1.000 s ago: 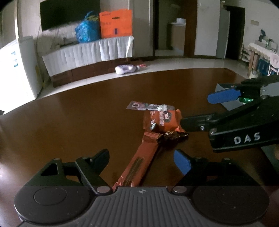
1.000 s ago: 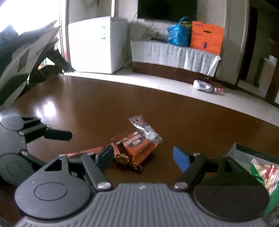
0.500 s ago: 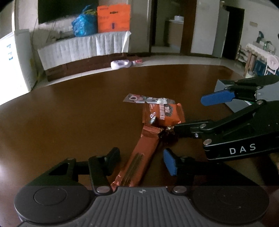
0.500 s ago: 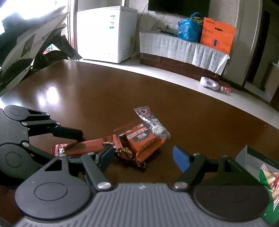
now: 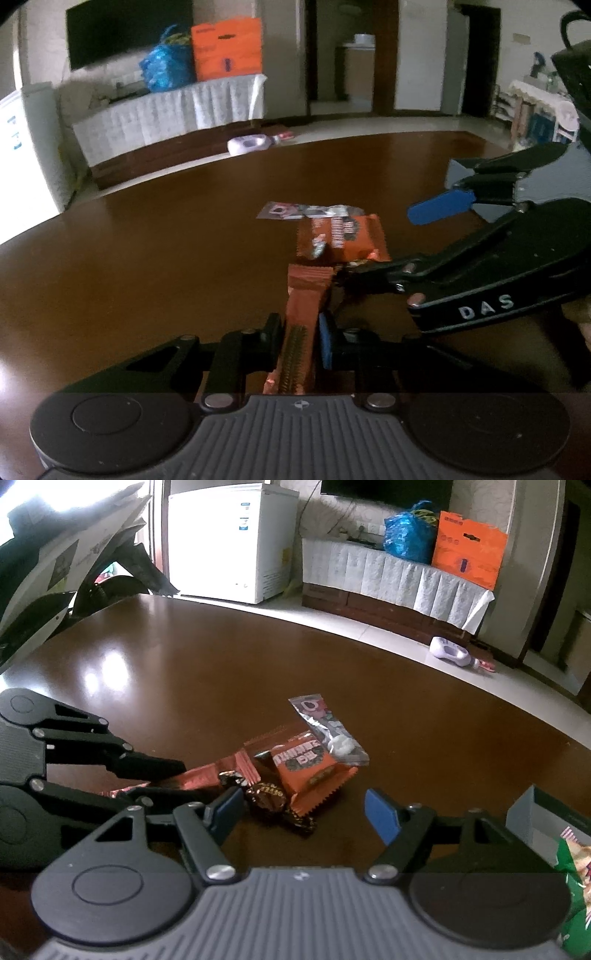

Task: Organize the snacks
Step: 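Close left tool on long orange bar while right tool closes on dark wrapped candy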

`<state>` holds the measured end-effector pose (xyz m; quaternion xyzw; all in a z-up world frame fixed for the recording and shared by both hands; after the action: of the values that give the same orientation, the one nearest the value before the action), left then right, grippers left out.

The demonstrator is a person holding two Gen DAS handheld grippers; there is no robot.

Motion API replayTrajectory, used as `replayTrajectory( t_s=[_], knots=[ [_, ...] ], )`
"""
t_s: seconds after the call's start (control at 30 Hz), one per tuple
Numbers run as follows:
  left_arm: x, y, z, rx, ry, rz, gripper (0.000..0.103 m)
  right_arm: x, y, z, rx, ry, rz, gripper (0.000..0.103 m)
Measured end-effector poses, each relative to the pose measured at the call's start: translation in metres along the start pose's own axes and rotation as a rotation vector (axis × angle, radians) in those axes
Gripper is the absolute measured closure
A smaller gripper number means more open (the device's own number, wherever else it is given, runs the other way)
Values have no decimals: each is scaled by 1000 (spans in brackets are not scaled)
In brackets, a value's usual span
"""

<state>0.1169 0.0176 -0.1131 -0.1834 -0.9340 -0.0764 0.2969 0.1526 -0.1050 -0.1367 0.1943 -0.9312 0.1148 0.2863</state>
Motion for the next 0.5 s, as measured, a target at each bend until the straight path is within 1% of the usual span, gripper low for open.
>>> replayTrajectory(
  t_s=[0.07,0.1,0.17,0.2,0.23,0.3,0.5],
  knots=[
    [1,7,0,19,3,-15,81,-2,4,0,19,6,-9,29],
    [2,10,0,26,3,-24,81,-4,6,0,27,12,-15,31],
    [4,16,0,43,5,-36,81,-5,11,1,40,21,-41,33],
    [5,19,0,47,4,-42,81,-6,14,2,48,23,-52,36],
    [5,20,0,49,2,-45,81,-7,17,2,58,28,-64,43],
    [6,22,0,51,4,-45,81,-11,20,4,59,47,-82,48],
    [7,26,2,54,1,-48,81,-20,23,2,42,38,-83,49]
  ],
)
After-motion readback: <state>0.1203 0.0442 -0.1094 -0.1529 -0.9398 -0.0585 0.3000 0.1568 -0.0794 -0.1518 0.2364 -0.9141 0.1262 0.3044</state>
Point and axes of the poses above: each gripper's, at about its wrist camera, not at the fingertips, and x roughly against the way its jaws point, y to its left, z to its underside, the point moved 3 cm from there along -x, roughly the way its jaws point, and after that the axes turned 7 degrees about -y, right-handed, at the moved point
